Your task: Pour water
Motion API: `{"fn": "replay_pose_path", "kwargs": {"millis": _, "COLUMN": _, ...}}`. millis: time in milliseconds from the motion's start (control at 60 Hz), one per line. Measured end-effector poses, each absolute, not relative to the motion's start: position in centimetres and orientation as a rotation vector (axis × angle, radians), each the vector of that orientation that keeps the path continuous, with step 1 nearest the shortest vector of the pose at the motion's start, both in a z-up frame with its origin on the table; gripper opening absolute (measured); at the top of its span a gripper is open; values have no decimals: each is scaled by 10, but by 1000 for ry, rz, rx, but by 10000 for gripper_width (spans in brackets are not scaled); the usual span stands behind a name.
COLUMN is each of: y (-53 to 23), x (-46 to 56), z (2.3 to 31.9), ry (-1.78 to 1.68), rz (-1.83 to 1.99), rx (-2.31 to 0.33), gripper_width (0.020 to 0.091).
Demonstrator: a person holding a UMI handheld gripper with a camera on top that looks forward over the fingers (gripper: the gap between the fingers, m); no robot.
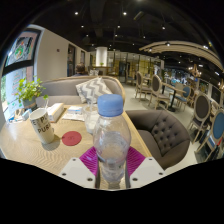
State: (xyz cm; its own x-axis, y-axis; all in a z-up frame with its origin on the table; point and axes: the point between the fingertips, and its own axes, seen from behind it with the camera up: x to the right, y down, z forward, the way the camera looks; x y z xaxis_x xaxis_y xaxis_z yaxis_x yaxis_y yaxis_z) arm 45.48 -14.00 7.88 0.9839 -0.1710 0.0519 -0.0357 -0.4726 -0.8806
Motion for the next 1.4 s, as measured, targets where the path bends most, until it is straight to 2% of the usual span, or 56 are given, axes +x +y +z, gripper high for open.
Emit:
{"fn": "replay_pose_path", "kwargs": {"millis": 333, "y": -90, "x": 426, "z": 171, "ry": -172, "rz": -573, "rx": -1974, "gripper_width": 334}}
{"fn": "replay_pose_path", "kwargs": {"millis": 433, "y": -67, "x": 404, "z": 195, "ry": -372, "rz": -773, "rx": -1935, "gripper_width": 334}}
{"fn": "replay_pose_path", "kwargs": {"millis": 583, "y": -36, "x": 370, "z": 215, "ry": -669, "rz": -1113, "rx": -1832, "gripper_width": 334}}
{"fn": "replay_pose_path", "kwargs": {"millis": 717, "y": -16, "x": 345, "z": 218, "ry": -966, "rz": -1425, "rx": -1676, "gripper_width": 331}}
{"fn": "replay_pose_path", "kwargs": {"millis": 1017, "y": 3, "x": 325, "z": 196, "ry": -1389, "rz": -1765, "rx": -1504, "gripper_width": 333}}
{"fn": "replay_pose_path", "kwargs": {"millis": 1183, "y": -2, "x": 331, "z": 191, "ry": -1390, "rz": -1769, "rx": -1549, "gripper_width": 333}}
{"fn": "replay_pose_path", "kwargs": {"millis": 1400, "y": -9, "x": 323, "z": 222, "ry": -1187, "rz": -1604, "rx": -1619, "gripper_width": 333}}
